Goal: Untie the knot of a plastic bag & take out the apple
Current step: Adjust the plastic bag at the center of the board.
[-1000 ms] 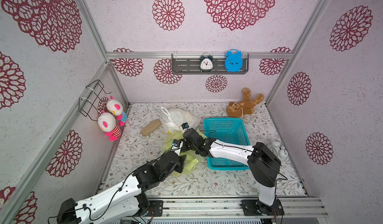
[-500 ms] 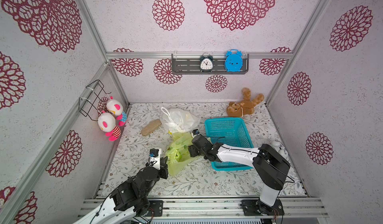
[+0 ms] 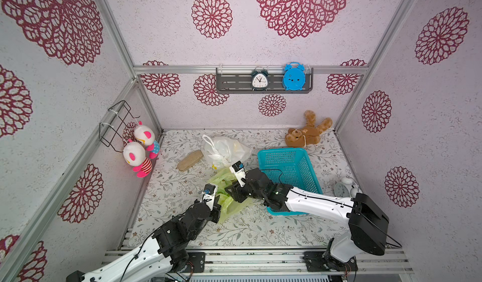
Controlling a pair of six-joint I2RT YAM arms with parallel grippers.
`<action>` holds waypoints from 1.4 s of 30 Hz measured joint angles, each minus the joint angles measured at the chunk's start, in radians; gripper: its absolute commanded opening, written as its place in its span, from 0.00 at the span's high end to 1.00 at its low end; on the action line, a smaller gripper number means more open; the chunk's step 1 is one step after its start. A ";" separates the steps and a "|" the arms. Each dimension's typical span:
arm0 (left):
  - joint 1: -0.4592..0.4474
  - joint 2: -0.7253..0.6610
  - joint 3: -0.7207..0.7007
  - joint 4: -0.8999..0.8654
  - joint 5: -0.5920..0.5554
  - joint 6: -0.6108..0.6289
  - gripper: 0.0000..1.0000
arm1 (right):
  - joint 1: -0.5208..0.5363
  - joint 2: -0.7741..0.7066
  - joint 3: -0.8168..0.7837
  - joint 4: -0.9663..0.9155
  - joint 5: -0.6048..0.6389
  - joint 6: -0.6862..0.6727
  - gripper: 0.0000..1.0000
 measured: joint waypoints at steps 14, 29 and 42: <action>0.003 -0.302 -0.111 -0.025 0.008 -0.004 1.00 | -0.123 0.106 -0.053 0.088 -0.132 0.018 0.61; 0.003 -0.306 -0.110 -0.043 -0.001 -0.008 1.00 | -0.142 0.268 0.040 0.077 -0.018 -0.129 0.48; 0.003 -0.363 0.166 -0.160 -0.132 -0.075 0.03 | -0.075 0.314 -0.019 0.415 -0.077 -0.158 0.47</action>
